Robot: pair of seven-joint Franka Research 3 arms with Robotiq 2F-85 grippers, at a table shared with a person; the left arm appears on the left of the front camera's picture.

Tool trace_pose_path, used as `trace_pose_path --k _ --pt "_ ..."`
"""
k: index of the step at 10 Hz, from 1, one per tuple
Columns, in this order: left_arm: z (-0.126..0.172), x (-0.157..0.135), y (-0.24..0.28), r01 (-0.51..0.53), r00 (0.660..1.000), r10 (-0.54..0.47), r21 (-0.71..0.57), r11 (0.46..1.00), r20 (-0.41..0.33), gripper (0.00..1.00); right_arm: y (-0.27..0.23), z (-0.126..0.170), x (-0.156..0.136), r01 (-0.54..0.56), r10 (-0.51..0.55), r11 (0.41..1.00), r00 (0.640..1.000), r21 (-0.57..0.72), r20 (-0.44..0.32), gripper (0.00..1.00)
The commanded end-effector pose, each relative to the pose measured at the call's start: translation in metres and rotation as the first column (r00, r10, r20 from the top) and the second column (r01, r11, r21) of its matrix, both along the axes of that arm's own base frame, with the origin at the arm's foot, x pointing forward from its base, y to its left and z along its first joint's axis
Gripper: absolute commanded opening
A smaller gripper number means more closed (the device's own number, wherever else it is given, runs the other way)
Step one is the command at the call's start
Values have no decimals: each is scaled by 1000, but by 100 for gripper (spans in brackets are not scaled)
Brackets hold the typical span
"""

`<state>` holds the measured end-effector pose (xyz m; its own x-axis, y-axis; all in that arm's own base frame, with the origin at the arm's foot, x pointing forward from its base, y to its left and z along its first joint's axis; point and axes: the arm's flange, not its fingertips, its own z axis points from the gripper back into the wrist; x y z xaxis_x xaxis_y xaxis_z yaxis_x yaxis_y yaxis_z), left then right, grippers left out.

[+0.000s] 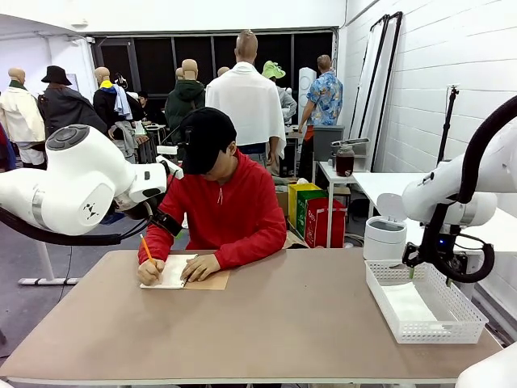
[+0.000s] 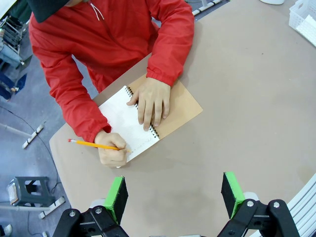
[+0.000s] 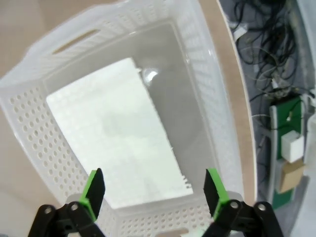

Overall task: Sort the paper based on its condition.
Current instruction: If a person hands you a paper, place it in the Organizing basket , and if it's crumpled, put it in the Trash can.

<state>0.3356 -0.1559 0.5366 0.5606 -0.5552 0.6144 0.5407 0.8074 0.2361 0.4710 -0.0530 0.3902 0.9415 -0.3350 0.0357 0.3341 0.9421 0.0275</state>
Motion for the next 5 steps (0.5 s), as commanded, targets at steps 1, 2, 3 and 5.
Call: trace_pose_path --k 1,2,3,5 --pt "0 0 1 2 1000 -2 4 1000 -1 100 21 26 -6 -103 103 993 995 -57 1 100" --pt "0 0 1 2 1000 -2 4 1000 -1 100 31 34 -11 -161 162 984 987 -77 10 100" --pt "0 0 1 2 1000 -2 4 1000 -1 100 40 41 -14 -221 225 971 974 -94 28 100" --pt "0 0 1 2 1000 -2 4 1000 -1 100 58 55 -21 -360 363 931 930 -68 50 100"
